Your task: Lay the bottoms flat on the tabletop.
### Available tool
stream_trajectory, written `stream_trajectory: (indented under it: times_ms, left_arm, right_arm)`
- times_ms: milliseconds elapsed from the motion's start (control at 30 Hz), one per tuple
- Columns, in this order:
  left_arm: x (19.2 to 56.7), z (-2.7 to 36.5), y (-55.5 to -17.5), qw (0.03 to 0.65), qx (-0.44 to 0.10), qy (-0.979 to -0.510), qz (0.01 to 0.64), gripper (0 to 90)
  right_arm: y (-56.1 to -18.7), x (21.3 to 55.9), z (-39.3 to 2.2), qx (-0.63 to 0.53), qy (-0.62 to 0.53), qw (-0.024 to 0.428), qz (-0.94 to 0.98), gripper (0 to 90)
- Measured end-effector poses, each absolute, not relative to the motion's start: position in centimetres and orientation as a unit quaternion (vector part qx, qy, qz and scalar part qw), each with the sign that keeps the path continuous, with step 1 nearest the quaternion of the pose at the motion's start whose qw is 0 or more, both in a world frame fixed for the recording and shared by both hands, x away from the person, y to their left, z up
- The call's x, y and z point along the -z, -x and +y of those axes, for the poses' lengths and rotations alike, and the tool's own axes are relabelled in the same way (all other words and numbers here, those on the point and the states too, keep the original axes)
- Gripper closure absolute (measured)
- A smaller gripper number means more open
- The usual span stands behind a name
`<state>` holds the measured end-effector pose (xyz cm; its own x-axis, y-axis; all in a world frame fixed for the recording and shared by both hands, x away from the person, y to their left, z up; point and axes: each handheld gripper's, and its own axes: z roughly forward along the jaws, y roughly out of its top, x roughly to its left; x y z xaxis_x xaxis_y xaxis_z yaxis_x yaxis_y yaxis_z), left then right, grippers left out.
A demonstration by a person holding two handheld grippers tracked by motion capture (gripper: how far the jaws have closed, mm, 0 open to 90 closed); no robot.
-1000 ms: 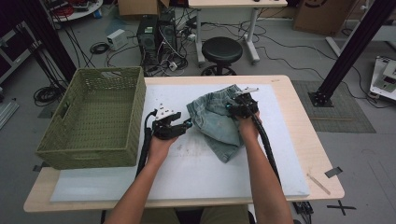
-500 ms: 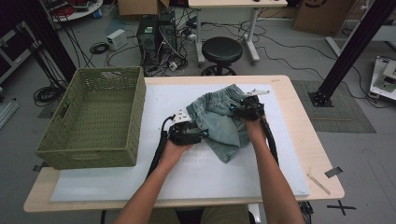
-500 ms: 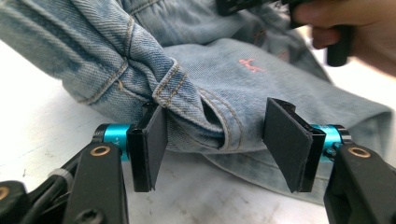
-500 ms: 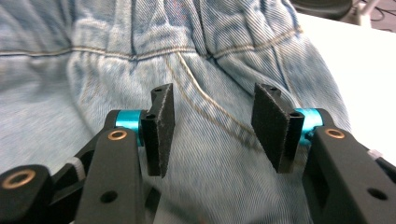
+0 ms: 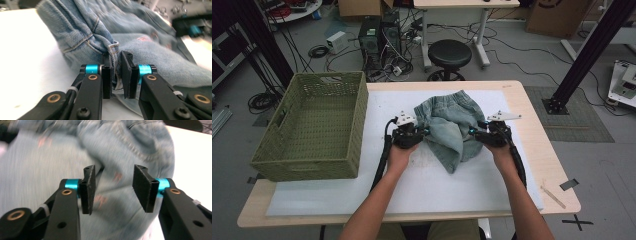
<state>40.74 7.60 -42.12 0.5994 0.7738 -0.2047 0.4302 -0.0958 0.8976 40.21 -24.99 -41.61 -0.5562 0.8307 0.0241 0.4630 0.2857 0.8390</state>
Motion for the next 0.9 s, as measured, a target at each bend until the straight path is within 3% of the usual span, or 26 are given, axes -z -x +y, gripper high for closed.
stream_trajectory:
  times_ms: [200,467,600,667,800,900]
  left_arm:
    - [42.3,9.5,-41.6,0.522,-0.17,-0.709,0.443,80.0]
    - [42.9,10.5,-42.4,0.518,-0.182,-0.695,0.464,80.4]
    - [43.0,10.9,-42.6,0.517,-0.187,-0.691,0.47,80.6]
    - [43.0,11.0,-42.7,0.517,-0.189,-0.69,0.47,80.6]
    - [42.9,11.2,-42.7,0.517,-0.192,-0.689,0.471,80.6]
    - [42.9,11.5,-42.7,0.515,-0.194,-0.689,0.471,80.6]
  right_arm:
    - [-38.6,42.4,-24.4,-0.419,-0.395,0.201,0.793,56.4]
    - [-37.4,43.5,-22.3,-0.411,-0.351,0.147,0.828,56.5]
    - [-37.6,44.6,-21.4,-0.359,-0.338,0.157,0.855,56.1]
    - [-37.7,44.7,-21.3,-0.357,-0.337,0.165,0.855,60.6]
    - [-37.8,44.8,-21.4,-0.348,-0.335,0.171,0.859,79.6]
    - [-37.8,44.8,-21.4,-0.344,-0.325,0.18,0.863,83.6]
